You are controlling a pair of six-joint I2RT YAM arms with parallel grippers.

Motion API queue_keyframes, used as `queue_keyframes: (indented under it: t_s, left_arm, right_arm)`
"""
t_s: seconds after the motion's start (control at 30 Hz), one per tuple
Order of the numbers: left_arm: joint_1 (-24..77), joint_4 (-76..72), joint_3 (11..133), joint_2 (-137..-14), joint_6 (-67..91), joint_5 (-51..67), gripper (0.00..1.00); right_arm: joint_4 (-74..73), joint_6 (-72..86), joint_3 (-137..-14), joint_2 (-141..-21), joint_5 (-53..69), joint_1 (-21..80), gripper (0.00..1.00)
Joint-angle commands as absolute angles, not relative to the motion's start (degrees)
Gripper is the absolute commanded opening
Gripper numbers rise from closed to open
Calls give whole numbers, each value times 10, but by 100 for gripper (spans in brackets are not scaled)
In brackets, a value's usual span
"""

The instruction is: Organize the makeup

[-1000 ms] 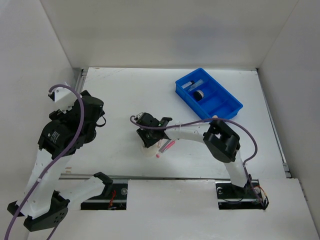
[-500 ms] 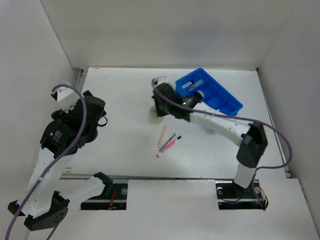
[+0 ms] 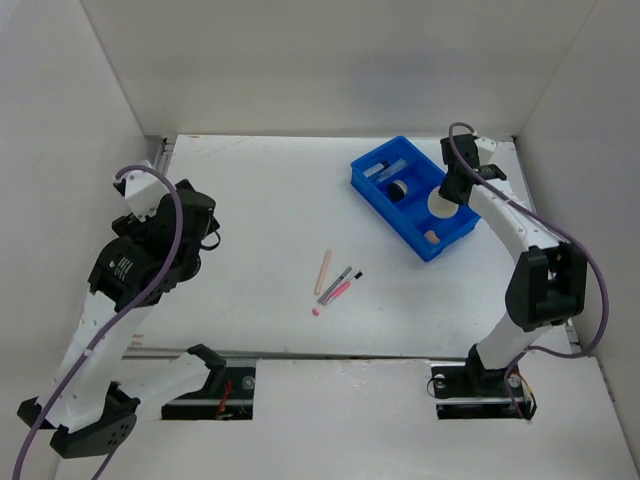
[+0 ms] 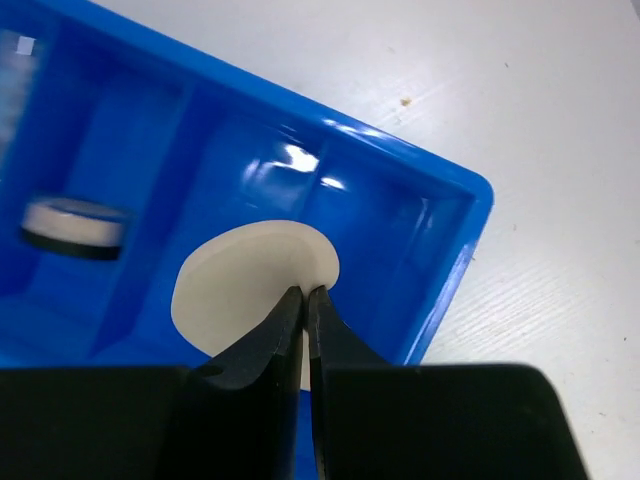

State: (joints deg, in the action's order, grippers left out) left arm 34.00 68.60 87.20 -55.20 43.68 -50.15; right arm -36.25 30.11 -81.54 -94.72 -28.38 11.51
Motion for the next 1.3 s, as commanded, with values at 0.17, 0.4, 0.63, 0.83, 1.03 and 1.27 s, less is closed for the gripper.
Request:
queue_keyframes:
  t_s: [0.17, 0.4, 0.63, 0.83, 1.03, 1.27]
  left_arm:
    - [337, 668, 866, -554, 425, -492, 82]
    - [337, 668, 871, -565, 419, -492, 82]
    - [337, 668, 871, -565, 419, -487, 82]
    - [337, 663, 866, -577, 419, -487, 82]
    - [337, 657, 866, -583, 414, -482, 82]
    - [337, 652, 860, -577, 397, -475, 82]
  right_arm:
    - [-301, 310, -746, -958, -226, 37, 10]
    - [-301, 305, -758, -986, -227, 37, 45]
    - [-320, 305, -759, -889, -237, 48, 75]
    - [-353, 328, -752, -785, -264, 189, 73]
    - [-375, 367, -717, -779, -286, 233, 17]
    - [-384, 343, -781, -931, -286, 160, 10]
